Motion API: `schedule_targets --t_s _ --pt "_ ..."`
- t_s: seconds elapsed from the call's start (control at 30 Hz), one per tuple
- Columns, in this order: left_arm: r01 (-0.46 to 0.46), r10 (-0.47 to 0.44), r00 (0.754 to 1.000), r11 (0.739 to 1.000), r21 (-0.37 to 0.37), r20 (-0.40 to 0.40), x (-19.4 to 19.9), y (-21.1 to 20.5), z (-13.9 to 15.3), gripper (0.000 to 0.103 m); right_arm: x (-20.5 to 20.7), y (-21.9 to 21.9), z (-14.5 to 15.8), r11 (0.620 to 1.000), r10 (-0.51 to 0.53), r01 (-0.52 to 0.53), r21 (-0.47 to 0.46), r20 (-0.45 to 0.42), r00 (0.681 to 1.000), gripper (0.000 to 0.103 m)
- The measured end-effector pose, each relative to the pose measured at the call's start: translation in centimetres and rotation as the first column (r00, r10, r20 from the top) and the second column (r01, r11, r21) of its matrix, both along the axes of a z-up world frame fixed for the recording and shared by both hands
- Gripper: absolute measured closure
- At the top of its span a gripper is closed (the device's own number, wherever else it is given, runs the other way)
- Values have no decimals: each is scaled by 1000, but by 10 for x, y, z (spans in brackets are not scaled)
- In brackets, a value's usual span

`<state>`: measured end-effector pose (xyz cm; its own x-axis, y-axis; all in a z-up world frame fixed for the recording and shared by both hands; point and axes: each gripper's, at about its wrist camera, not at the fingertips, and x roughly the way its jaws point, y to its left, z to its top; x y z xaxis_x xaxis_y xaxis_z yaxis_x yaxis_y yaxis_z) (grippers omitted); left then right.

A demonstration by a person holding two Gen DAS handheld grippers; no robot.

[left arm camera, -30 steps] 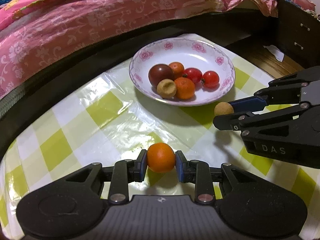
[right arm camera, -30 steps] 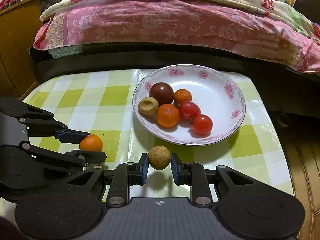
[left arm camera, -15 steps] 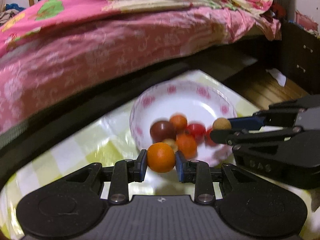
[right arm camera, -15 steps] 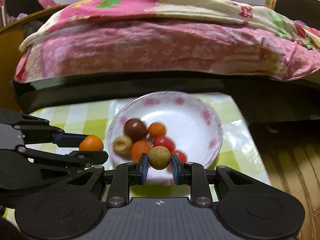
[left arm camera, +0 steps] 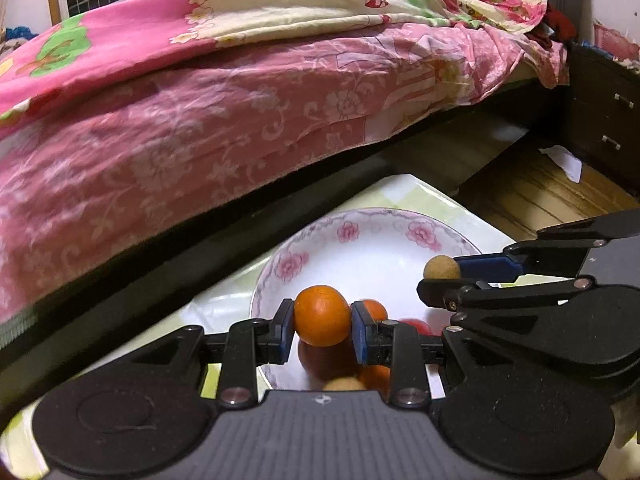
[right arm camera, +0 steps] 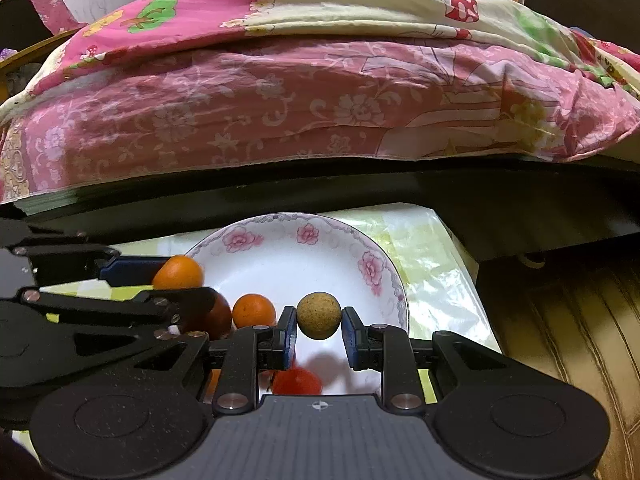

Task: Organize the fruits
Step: 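Lower both fruits over the plate and open both tools to release them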

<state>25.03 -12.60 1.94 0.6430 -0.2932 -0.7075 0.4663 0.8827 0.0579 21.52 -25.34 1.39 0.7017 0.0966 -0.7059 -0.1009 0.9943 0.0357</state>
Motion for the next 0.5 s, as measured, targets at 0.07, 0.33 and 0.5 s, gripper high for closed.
schedule_targets --t_s 0.07,0.33,0.5 --pt "2 -2 1000 1000 2 0 5 -2 -1 65 5 -2 -2 1000 -8 8 4 -2 1000 82" --pt "20 -20 1000 1000 14 -4 19 -10 -6 65 16 -10 -13 999 -29 30 41 -15 999 82" --pt "19 -19 1000 1000 16 -7 23 -11 -8 65 19 -13 -15 998 -40 40 54 -9 999 82"
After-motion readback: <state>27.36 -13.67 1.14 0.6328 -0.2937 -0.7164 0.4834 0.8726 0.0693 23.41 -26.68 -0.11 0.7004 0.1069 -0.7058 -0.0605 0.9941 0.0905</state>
